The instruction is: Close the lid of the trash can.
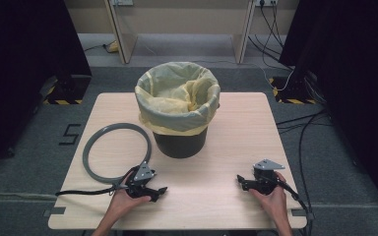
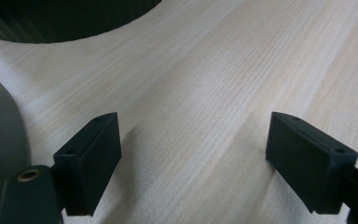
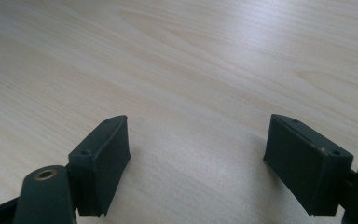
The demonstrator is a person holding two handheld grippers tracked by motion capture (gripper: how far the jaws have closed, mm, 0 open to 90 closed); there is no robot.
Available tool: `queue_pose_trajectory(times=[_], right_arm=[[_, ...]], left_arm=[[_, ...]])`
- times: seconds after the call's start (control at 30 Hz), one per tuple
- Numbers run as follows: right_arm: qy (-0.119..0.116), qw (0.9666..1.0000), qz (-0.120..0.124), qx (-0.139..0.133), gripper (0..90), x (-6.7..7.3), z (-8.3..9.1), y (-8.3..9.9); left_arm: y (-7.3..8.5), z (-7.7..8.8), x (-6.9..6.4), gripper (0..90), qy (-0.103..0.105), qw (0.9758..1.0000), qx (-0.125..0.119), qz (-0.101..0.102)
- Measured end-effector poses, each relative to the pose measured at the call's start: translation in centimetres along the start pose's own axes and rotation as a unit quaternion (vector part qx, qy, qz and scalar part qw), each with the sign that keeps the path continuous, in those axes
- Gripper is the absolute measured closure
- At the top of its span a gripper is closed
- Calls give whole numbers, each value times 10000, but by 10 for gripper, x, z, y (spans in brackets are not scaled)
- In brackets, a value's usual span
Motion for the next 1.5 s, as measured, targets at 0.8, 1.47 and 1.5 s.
queue_pose_trajectory(times=[0.8, 1.47, 1.5], right_arm=[[23, 9999, 138, 92, 178, 4, 0, 1], [13, 9998, 147, 92, 174, 4, 0, 1], [12, 9998, 146, 92, 174, 4, 0, 1]], left_arm=[[-9, 52, 53, 251, -592, 9980, -13, 211], [12, 46, 83, 745, -273, 9987, 290, 309], [12, 46, 84, 758, -237, 9987, 312, 319]])
Point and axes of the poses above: each handheld gripper's, and its own axes: z roughly backward along the jaws, y roughly out of its underside, x roughly to its left, the point moved 3 cm from there along -z, roughly forward along the jaws, and after that the axes turned 9 degrees about z, right-handed, at the moved point
